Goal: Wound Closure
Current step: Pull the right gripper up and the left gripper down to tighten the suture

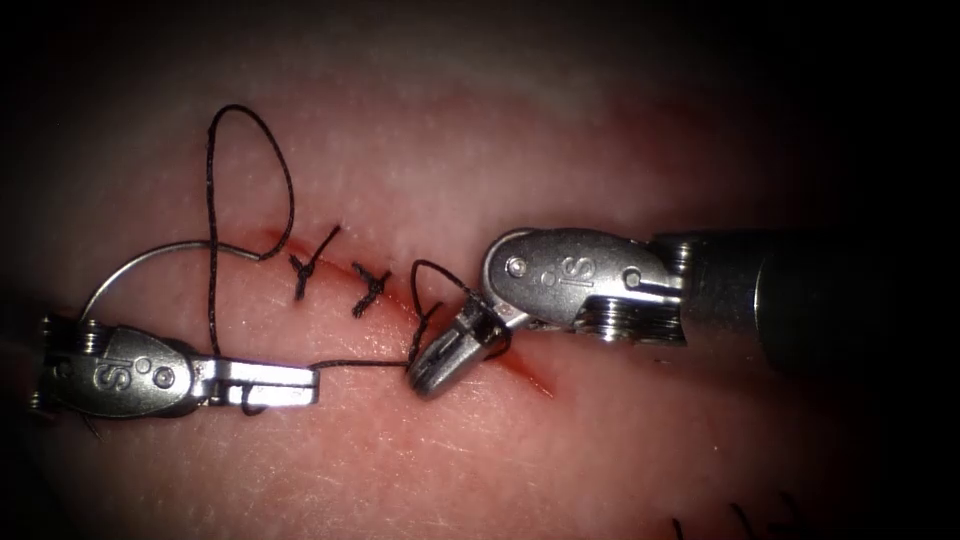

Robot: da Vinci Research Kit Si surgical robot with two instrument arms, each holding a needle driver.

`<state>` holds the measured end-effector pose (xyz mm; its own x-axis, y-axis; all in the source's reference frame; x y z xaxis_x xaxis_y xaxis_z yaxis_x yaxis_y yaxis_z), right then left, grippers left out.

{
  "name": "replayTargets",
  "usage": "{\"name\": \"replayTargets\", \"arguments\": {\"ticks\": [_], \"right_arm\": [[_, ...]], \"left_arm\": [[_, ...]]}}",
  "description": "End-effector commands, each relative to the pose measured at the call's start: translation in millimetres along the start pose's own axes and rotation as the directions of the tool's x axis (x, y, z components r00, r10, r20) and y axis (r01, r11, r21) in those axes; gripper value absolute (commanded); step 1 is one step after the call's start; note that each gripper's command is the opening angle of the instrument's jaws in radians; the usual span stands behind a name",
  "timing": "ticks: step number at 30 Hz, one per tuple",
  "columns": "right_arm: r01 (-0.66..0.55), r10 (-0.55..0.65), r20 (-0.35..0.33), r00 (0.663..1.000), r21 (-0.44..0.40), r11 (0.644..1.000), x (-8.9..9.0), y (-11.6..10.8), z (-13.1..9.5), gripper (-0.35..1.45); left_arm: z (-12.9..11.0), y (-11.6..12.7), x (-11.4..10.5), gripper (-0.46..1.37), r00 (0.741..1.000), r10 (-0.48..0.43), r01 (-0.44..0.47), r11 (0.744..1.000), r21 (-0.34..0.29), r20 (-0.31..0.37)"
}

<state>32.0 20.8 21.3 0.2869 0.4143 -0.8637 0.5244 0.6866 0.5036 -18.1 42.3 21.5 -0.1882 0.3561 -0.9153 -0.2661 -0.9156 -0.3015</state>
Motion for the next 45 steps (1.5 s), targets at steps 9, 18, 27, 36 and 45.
{"name": "replayTargets", "arguments": {"ticks": [9,18,27,36,45], "right_arm": [[-0.027,0.025,-0.046,0.999,-0.063,0.998,-1.0,0.8,-2.0,-0.35],[-0.065,0.060,-0.049,0.997,-0.103,0.993,-1.6,1.5,-3.2,-0.35],[-0.071,0.066,-0.046,0.997,-0.121,0.990,-1.6,2.5,-3.7,-0.35],[-0.090,0.084,-0.043,0.996,-0.169,0.982,-2.1,4.2,-5.0,-0.35],[-0.095,0.089,-0.040,0.995,-0.190,0.977,-2.4,4.8,-5.1,-0.35]], "left_arm": [[-1.4,5.0,1.8,-0.35,1.000,0.003,-0.002,1.000,-0.010,0.010],[-3.5,8.6,4.5,-0.35,1.000,0.024,-0.024,0.999,-0.021,0.012],[-6.3,11.4,6.0,-0.35,0.999,0.034,-0.034,0.999,-0.028,0.007],[-8.0,14.4,7.1,-0.35,0.999,0.037,-0.037,0.999,-0.030,0.004],[-9.0,17.2,8.0,-0.35,0.999,0.048,-0.048,0.998,-0.032,0.002]]}}
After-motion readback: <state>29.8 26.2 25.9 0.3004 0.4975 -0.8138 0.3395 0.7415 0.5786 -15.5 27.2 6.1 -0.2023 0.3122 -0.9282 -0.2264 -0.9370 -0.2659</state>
